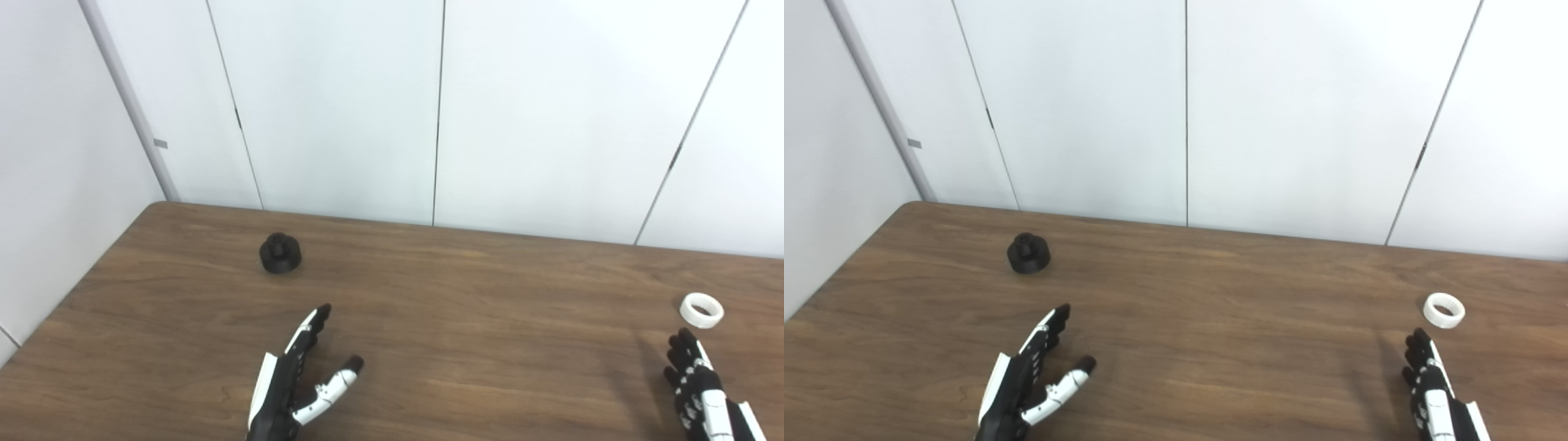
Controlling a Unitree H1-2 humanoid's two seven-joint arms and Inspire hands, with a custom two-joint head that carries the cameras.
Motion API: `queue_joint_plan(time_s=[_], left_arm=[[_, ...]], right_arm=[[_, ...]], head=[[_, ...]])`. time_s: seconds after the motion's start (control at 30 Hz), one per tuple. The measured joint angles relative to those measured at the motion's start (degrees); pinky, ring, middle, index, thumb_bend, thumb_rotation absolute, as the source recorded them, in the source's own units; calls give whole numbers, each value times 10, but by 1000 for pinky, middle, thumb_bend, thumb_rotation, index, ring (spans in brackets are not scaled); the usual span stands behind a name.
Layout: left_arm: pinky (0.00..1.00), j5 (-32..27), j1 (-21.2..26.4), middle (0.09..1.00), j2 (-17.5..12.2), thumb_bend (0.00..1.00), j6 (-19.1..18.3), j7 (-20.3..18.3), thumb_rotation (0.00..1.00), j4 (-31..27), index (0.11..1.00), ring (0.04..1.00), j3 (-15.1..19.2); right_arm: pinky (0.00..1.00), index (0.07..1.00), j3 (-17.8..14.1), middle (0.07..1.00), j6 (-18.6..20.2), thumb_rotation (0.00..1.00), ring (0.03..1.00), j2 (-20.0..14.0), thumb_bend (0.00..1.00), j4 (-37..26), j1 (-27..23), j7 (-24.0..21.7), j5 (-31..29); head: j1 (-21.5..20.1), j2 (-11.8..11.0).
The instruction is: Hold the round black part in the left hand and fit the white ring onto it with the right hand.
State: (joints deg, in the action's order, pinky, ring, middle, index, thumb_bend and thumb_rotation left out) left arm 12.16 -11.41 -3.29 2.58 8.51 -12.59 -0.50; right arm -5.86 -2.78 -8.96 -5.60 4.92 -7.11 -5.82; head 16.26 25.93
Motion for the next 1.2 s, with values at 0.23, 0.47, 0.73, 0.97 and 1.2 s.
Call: queue_joint_plan(time_s=[0.23,0.47,0.73,0.97,1.2], left_arm=[[998,99,26,975,-31,936,-118,-25,302,-46,943,996,12],[981,140,91,958,-106,958,-185,-38,258,-43,890,994,69],[973,161,128,955,-120,978,-239,-38,259,6,864,998,95],[964,168,162,946,-144,969,-247,-22,266,57,857,992,107],[996,171,212,936,-156,972,-258,-20,280,123,847,988,99]], right_arm=[[1000,1000,0,981,0,1000,1000,0,497,1,0,4,4],[1000,1000,0,982,-1,1000,1000,-1,504,4,-1,4,6],[1000,1000,1,982,-1,1000,1000,-1,498,6,-4,4,10],[1000,1000,0,972,-2,1000,1000,-1,502,7,-5,4,12],[1000,1000,0,972,-2,1000,1000,0,505,8,-6,4,14]], head=[[2,-4],[4,-8],[4,-8],[4,-9],[5,-9]])
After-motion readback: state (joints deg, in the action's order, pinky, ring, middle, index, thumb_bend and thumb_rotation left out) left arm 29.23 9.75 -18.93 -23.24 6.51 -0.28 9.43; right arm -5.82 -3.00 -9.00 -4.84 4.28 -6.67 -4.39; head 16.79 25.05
